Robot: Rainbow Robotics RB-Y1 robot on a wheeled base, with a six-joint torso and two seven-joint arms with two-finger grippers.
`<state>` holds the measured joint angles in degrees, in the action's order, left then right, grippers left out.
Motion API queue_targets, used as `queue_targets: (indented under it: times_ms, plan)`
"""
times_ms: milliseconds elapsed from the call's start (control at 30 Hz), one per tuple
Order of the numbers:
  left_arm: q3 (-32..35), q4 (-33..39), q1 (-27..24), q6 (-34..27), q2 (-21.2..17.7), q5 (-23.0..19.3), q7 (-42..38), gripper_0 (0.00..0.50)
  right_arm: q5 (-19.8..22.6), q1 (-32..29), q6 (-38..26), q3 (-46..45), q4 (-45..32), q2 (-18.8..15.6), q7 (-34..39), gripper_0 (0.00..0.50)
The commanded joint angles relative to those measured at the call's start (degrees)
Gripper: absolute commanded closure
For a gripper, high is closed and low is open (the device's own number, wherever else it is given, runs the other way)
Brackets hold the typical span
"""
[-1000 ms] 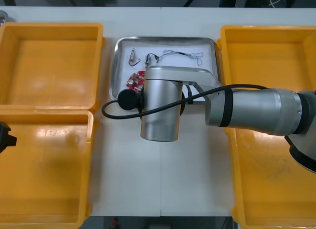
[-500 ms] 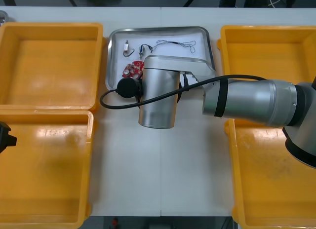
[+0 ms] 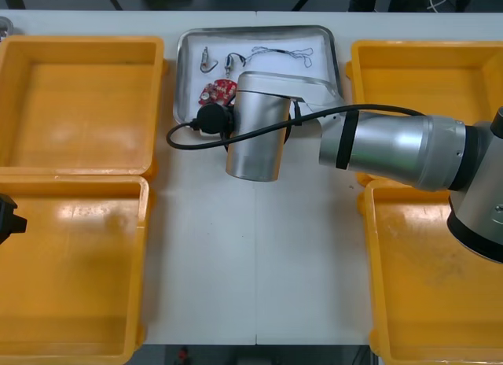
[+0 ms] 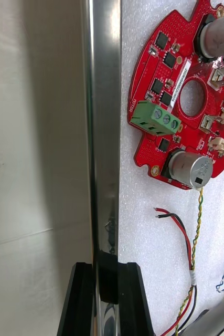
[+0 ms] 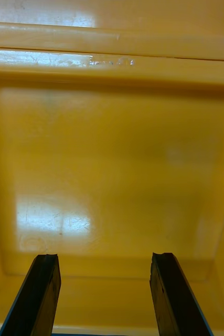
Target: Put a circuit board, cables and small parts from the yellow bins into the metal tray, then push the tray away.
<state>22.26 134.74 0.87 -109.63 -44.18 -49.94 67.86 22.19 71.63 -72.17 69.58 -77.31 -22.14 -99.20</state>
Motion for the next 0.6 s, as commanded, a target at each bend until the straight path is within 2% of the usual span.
queue_targets:
  times_ms: [33,600]
  plan:
    - [1.6,1.8,1.2,-0.4,-2.2,-0.4,4.6,0.0,-0.7,3.8,1.9,-0.5,2.2,1.8,-1.8,0.5]
    - [1.6,1.8,1.2,-0.4,-2.2,-0.4,4.6,0.0,-0.7,5.5,9.2,-1.8,13.9,4.9,-3.0,0.5]
